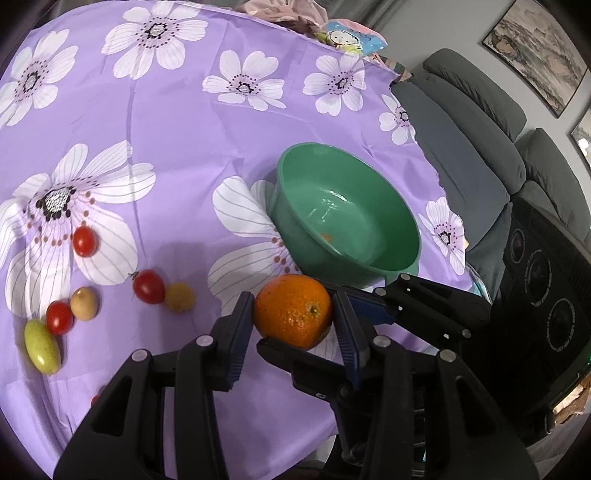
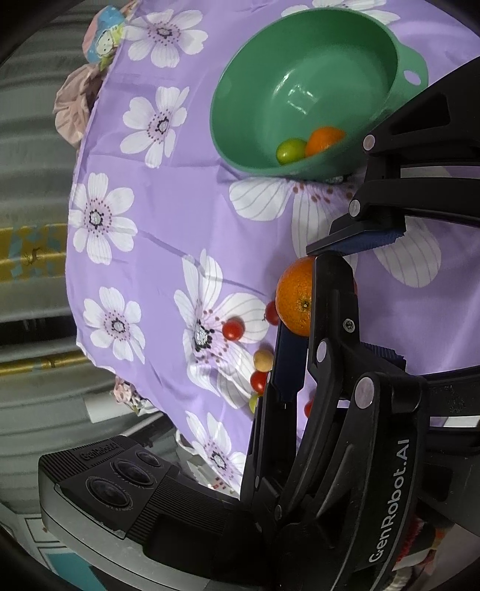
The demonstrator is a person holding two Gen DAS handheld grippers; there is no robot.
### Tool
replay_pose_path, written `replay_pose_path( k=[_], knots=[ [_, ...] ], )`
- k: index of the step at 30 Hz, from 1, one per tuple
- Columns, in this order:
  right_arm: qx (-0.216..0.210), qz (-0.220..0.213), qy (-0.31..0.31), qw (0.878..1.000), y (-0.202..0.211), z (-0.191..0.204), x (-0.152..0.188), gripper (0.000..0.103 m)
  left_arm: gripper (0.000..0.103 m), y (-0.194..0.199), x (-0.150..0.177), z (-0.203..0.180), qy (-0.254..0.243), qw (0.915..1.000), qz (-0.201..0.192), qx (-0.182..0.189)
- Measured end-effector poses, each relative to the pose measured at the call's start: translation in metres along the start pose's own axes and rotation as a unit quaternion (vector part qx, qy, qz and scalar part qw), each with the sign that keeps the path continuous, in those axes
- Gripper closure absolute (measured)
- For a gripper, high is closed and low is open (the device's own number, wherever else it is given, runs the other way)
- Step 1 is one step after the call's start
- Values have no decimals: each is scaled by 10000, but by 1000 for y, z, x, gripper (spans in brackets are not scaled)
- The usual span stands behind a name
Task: Organize fruits
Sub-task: 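Lift the orange with the left gripper toward the green bowl, then lower the orange into the green bowl and open the left gripper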
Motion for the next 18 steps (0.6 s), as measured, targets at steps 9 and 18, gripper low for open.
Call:
replay_pose_path(
  k=[9, 18],
  knots=[
    [103, -116, -142, 9998, 4, -21, -2, 59, 60, -14, -11, -13, -175, 9998, 49, 16],
    [286, -294, -308, 9987, 12, -50, -9, 59, 60, -30, -32, -34, -423, 9990, 43, 120]
  ],
)
Point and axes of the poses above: each gripper's, at about its wrist camera, not at the fingertips, and y roughly against the way its jaws point, z to its left, x to its underside, the point moved 10 cm from there along -y, roughly the way its jaws point, and after that the axes turned 2 degrees about x, right-handed, at the moved point
